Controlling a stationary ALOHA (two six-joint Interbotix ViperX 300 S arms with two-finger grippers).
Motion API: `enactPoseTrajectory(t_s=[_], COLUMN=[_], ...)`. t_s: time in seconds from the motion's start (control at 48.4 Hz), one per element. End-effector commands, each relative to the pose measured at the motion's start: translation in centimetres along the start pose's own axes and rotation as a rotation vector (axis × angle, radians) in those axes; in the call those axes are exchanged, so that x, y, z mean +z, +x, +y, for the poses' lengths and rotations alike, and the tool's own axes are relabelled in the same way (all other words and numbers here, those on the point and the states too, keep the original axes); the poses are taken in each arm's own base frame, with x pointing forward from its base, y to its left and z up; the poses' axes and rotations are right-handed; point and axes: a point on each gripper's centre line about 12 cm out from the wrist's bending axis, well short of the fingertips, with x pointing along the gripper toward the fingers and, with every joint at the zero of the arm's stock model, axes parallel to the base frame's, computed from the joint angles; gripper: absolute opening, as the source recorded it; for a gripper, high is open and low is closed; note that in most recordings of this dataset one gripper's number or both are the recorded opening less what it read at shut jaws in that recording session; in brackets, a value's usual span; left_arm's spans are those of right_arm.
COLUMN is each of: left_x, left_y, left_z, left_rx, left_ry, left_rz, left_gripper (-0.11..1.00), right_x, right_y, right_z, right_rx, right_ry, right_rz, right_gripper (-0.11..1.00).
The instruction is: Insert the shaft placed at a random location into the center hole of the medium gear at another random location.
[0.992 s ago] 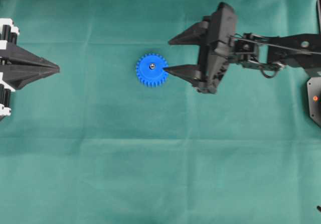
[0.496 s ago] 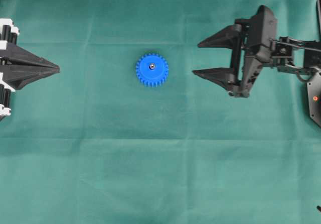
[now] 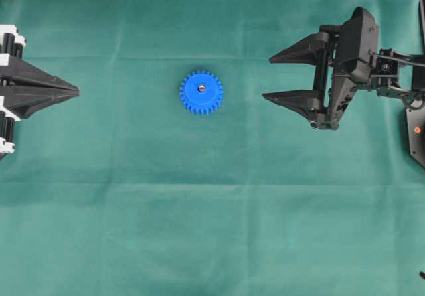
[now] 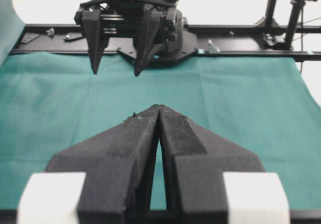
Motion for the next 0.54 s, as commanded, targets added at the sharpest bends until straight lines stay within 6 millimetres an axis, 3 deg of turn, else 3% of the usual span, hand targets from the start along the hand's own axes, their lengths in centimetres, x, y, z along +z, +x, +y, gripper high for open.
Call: enactPoseTrajectory(t_s=[0.0,0.517], left_x=[0.83,0.83], left_y=[0.22,0.22], left_z=[0.03,0.03], left_rx=[0.001,0.001], left_ry=[0.002,0.002], left_rz=[-0.021,-0.021], left_gripper=[0.0,0.0], right_x=[0.71,0.69], right_y=[-0.1,-0.08], right_z=[0.08,0.1], right_rx=[0.002,0.003], right_ry=[0.009,0.008], right_rz=[-0.023,-0.017], right_gripper=[0.87,0.87])
